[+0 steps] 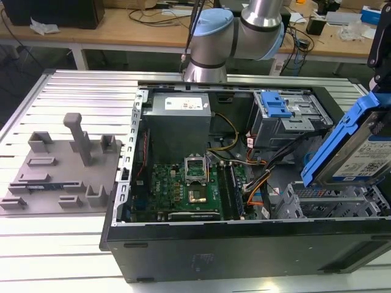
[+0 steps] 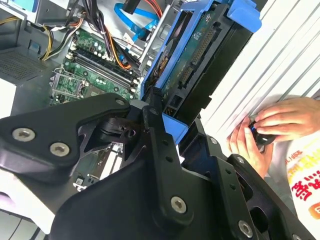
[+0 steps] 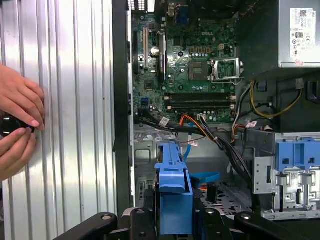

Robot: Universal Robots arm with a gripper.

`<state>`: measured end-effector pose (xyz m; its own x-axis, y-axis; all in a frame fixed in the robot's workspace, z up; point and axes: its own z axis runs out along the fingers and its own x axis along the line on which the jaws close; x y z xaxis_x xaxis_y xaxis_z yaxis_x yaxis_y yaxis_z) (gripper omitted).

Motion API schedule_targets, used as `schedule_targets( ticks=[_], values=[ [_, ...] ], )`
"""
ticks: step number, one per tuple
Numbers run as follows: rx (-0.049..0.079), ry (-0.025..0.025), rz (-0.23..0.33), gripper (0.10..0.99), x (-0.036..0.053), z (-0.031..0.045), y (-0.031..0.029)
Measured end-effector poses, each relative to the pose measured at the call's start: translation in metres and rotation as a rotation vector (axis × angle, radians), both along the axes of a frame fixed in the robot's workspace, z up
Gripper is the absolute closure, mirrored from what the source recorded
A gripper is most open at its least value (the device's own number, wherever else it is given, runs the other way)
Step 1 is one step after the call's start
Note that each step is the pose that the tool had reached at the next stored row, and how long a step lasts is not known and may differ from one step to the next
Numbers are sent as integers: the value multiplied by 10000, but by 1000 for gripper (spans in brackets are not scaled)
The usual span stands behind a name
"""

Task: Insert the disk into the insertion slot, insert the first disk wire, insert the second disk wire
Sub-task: 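Insert the disk into the insertion slot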

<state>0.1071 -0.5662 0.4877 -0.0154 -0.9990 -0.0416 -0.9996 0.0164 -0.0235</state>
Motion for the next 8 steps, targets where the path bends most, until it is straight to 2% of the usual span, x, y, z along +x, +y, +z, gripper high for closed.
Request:
schedule_targets(
  ticks=[4, 8],
  values=[
    [-19, 0, 1, 722, 0, -9, 40],
    [-48, 0, 2, 722, 0, -33, 46]
  ],
)
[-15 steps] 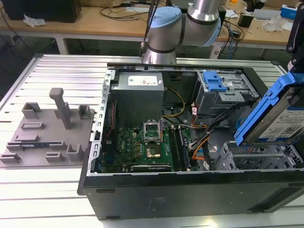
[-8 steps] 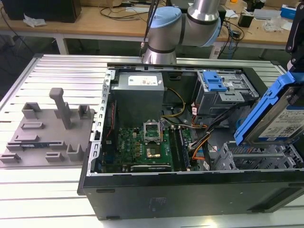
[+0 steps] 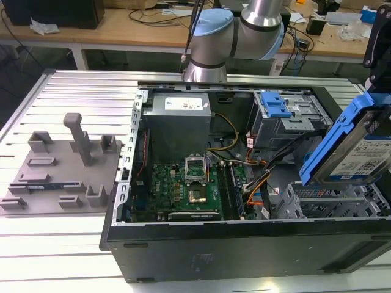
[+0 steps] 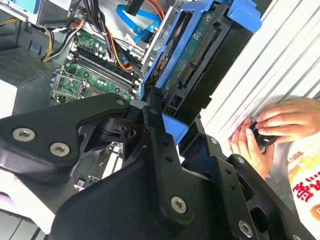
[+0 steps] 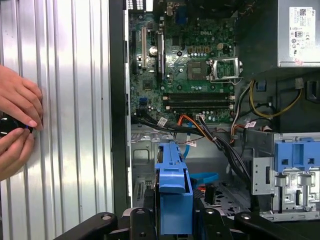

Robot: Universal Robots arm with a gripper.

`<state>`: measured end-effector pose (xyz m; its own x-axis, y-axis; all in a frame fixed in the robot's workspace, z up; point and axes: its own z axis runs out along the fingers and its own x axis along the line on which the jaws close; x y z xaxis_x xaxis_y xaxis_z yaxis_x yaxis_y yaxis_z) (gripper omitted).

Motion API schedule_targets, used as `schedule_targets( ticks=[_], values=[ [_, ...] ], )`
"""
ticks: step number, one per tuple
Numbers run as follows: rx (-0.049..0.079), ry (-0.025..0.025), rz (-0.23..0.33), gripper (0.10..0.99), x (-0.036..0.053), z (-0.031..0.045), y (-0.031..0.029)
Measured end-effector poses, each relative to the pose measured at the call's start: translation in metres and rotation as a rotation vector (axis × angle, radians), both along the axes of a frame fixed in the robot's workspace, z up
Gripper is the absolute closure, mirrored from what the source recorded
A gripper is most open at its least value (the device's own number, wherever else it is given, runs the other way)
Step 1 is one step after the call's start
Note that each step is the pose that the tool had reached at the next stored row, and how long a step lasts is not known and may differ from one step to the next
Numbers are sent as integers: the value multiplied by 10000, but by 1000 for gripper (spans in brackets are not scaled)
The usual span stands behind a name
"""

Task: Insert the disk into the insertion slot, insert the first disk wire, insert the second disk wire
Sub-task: 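Insert the disk into the insertion slot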

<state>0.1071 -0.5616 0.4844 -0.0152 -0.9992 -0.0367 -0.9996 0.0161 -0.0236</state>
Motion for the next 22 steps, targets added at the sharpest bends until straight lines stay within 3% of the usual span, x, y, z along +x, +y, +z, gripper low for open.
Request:
schedule_targets(
  ticks=[11, 22],
  values=[
    [-35, 0, -1, 722, 20, -62, 43],
    [-43, 0, 0, 722, 25, -162, 45]
  ],
)
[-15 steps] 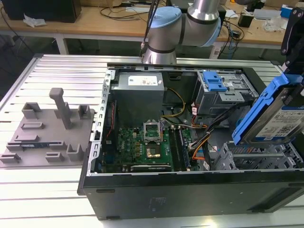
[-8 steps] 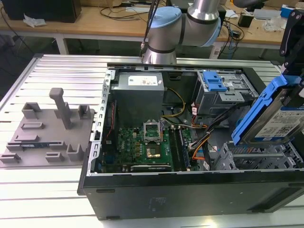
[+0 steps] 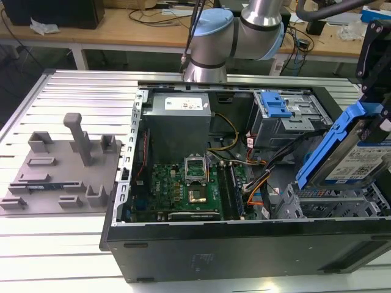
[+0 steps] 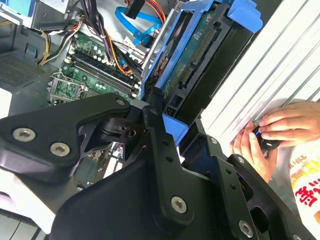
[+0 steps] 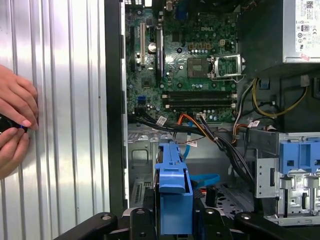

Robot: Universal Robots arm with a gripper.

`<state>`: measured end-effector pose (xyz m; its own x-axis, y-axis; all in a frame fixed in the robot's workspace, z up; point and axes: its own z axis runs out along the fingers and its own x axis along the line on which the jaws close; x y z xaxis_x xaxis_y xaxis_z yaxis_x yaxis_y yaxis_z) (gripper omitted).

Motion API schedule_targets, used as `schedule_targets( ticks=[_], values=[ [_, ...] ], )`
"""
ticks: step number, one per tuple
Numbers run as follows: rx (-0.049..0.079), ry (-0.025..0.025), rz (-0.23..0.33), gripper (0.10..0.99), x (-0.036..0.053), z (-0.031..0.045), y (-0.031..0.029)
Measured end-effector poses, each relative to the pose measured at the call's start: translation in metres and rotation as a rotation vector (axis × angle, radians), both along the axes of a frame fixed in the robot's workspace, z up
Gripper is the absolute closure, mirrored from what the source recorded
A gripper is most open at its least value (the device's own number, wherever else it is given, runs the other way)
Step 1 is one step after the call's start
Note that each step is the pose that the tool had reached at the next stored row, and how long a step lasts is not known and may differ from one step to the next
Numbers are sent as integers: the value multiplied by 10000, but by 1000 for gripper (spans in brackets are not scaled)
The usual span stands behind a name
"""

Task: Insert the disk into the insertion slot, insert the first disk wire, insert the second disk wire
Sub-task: 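Insert the disk into the insertion slot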

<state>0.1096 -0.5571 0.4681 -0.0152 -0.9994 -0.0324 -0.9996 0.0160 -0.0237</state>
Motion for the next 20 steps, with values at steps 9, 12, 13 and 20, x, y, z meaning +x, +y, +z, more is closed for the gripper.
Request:
schedule_targets(
  ticks=[9, 12, 13, 20],
  values=[
    [1, 0, 0, 722, 11, -78, 0],
    [0, 0, -1, 722, 13, -106, 0],
    [1, 0, 0, 722, 13, -123, 0],
    [1, 0, 0, 722, 15, -222, 0]
  ],
)
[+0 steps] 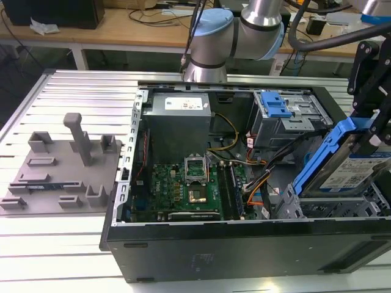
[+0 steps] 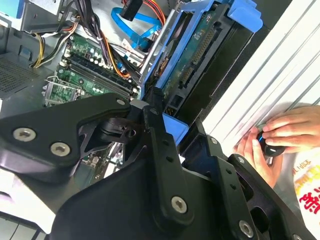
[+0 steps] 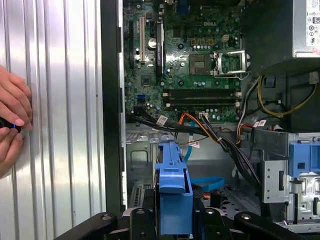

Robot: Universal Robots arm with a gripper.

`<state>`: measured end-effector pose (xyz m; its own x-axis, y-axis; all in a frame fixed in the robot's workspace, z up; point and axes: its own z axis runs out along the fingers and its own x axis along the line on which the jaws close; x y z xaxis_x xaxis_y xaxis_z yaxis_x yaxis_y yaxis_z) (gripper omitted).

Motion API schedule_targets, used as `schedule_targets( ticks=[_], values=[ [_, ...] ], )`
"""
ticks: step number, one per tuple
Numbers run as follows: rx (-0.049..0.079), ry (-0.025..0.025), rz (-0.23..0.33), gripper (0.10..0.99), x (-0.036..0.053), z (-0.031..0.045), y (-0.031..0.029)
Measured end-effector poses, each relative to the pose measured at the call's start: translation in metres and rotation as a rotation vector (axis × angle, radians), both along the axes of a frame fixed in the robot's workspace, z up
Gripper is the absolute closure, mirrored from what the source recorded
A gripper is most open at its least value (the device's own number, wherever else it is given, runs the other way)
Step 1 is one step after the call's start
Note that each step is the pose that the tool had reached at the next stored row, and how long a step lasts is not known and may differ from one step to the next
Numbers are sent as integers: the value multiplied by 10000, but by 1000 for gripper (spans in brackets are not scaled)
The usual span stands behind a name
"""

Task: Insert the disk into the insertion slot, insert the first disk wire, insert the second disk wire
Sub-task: 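Insert the disk into the insertion slot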

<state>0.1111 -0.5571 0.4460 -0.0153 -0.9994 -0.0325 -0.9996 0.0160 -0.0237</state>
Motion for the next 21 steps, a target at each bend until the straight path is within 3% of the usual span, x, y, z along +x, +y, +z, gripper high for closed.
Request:
schedule_targets(
  ticks=[9, 13, 14, 18, 20, 21],
  values=[
    [0, 0, 0, 722, 0, -259, 0],
    [-1, 0, 0, 722, 0, -335, 0],
    [0, 0, -1, 722, 0, -390, 0],
    [-2, 0, 1, 710, 0, -435, 0],
    [-1, 1, 0, 584, 0, -437, 0],
    [-2, 0, 0, 584, 0, -437, 0]
  ],
)
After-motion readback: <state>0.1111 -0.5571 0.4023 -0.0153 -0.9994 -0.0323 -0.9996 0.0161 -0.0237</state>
